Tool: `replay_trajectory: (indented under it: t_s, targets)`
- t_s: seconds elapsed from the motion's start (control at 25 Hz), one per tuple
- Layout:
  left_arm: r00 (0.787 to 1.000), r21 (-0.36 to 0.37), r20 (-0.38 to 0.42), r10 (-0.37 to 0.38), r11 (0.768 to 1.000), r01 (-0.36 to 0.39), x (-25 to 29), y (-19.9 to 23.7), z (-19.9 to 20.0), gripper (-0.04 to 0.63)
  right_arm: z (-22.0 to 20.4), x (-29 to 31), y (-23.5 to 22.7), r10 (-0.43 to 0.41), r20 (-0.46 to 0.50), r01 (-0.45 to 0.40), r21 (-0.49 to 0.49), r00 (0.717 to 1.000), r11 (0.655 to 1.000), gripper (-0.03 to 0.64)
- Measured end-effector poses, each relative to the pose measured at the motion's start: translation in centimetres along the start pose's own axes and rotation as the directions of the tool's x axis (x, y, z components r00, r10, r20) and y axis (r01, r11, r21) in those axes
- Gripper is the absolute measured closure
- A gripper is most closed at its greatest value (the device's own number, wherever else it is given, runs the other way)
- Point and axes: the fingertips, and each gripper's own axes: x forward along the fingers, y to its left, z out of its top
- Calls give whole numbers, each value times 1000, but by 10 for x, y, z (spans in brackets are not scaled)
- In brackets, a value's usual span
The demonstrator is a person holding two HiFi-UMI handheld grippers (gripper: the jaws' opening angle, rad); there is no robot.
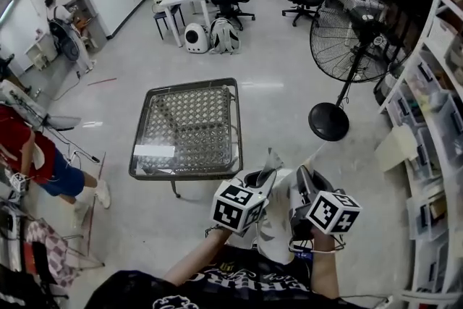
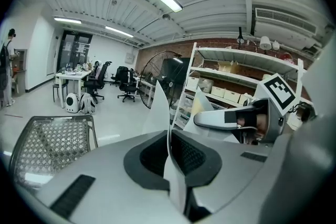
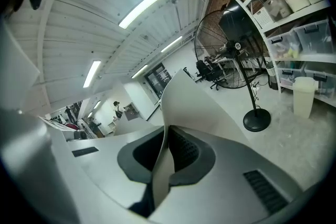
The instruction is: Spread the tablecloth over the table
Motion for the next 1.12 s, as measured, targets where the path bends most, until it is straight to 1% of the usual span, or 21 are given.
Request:
replay_trajectory:
  t_s: [0.12, 0.28, 0.52, 0.64, 0.8, 0.96, 1.12]
  targets:
    - [1000, 1, 4, 11, 1000, -11, 1, 8, 5, 571, 6, 1, -3, -11, 12, 11, -14, 1000, 1000, 600]
    - [1000, 26, 5, 30, 999, -30, 7, 16, 15, 571, 12, 6, -8, 16, 10, -16, -14, 1000, 1000, 600]
    - [1000, 57, -9, 21, 998, -20, 13, 26, 23, 572, 26, 16, -11, 10, 26, -9, -22, 1000, 1000, 600]
    - [1000, 64, -1, 14, 998, -14, 13, 36, 29, 572, 33, 24, -9, 2, 41, -1, -33, 999, 999, 600]
    - [999, 49, 33, -10, 999, 8, 12, 60, 41, 572, 38, 42, -1, -8, 49, 10, -34, 999, 999, 600]
    - [998, 50, 49, -40, 998, 38, 9, 93, 50, 572, 38, 70, 13, -28, 56, 30, -37, 998, 999, 600]
    - [992, 78, 49, -117, 991, 113, 5, 126, 56, 572, 30, 106, 35, -55, 54, 56, -17, 997, 998, 600]
